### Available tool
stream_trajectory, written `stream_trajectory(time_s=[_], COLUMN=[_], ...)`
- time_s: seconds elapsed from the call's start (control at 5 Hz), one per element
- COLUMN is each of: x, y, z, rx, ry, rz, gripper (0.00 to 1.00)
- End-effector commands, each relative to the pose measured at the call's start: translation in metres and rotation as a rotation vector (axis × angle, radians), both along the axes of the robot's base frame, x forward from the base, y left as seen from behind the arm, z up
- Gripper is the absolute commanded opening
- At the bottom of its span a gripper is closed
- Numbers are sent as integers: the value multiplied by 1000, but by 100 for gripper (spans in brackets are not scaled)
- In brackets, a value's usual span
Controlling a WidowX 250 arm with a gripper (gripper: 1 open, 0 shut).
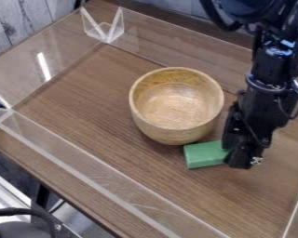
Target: Put the green block in the brown bowl
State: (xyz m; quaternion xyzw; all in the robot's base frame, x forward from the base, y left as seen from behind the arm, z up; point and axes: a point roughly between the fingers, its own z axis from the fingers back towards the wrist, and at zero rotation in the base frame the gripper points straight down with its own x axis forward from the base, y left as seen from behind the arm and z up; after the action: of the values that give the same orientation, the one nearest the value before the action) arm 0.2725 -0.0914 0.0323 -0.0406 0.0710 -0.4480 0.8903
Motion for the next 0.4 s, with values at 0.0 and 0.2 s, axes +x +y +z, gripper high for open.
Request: stream_trajectory(time_s=[0.0, 0.2], x=[6, 7], y=[-3, -7], z=[-16, -24], rx=[-32, -48], ry=[-5, 10], rz=[-15, -21], gripper=[100, 100])
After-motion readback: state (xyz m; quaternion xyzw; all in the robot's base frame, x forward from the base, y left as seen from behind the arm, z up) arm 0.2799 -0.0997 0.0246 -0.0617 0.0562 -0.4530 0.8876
